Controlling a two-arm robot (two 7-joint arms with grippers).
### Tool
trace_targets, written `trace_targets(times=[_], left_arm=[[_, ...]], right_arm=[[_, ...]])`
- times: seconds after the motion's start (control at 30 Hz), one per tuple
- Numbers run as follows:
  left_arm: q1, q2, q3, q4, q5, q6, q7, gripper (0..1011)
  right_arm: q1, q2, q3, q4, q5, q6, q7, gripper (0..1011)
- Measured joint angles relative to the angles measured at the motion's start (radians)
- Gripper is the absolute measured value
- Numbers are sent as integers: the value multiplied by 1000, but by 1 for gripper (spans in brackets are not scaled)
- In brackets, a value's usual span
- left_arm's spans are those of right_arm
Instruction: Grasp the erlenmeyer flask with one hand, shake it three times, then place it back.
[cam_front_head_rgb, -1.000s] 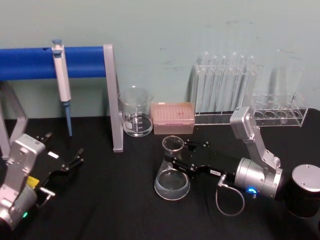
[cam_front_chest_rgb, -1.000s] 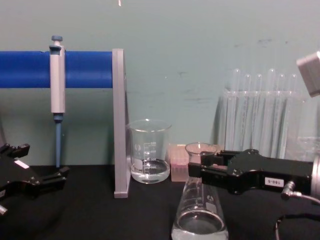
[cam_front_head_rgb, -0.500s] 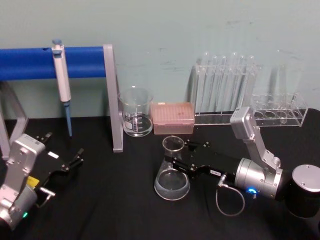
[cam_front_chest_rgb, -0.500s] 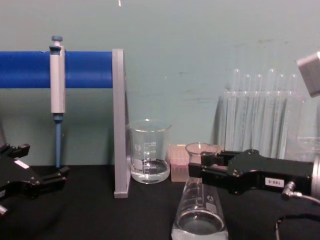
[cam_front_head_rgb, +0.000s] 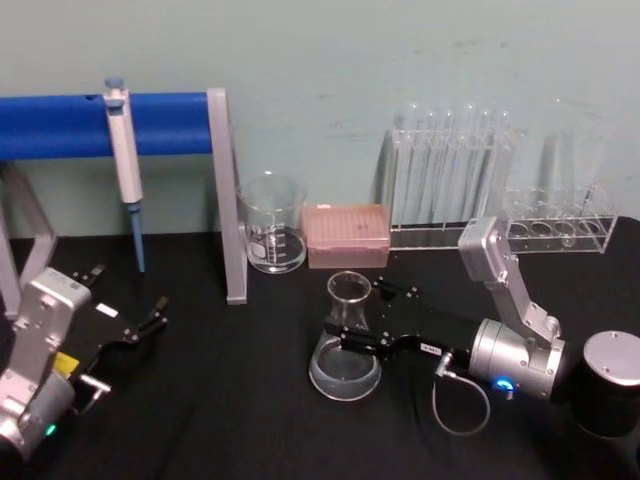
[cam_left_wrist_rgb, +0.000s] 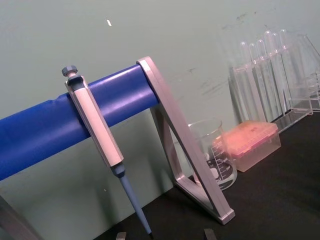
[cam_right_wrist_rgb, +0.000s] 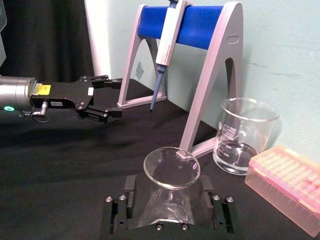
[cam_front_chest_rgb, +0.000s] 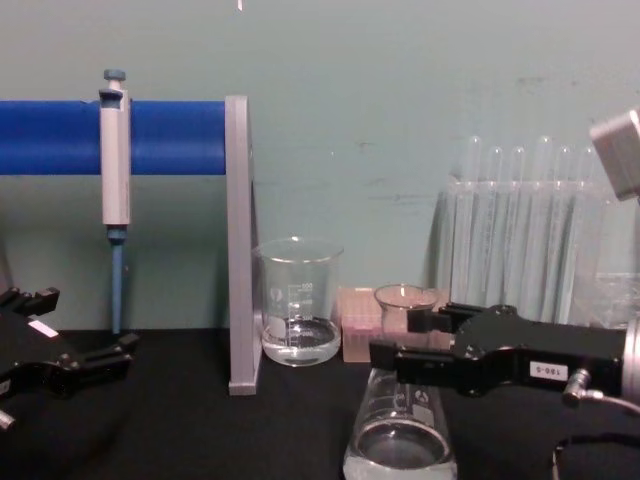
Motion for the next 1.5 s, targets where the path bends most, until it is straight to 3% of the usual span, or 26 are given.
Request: trace_targets(times=[0.07,0.3,1.17,1.5], left_arm=[[0,0,0,0,0,0,0,1001],[0,0,0,0,0,0,0,1001],[0,0,0,0,0,0,0,1001],[0,0,0,0,0,0,0,1001]], right_arm=[[0,0,0,0,0,0,0,836],[0,0,1,0,1,-1,0,1002],[1,0,2,-2,2,-2,0,1000],[-15,19,3,-30,9,-1,8,1000]])
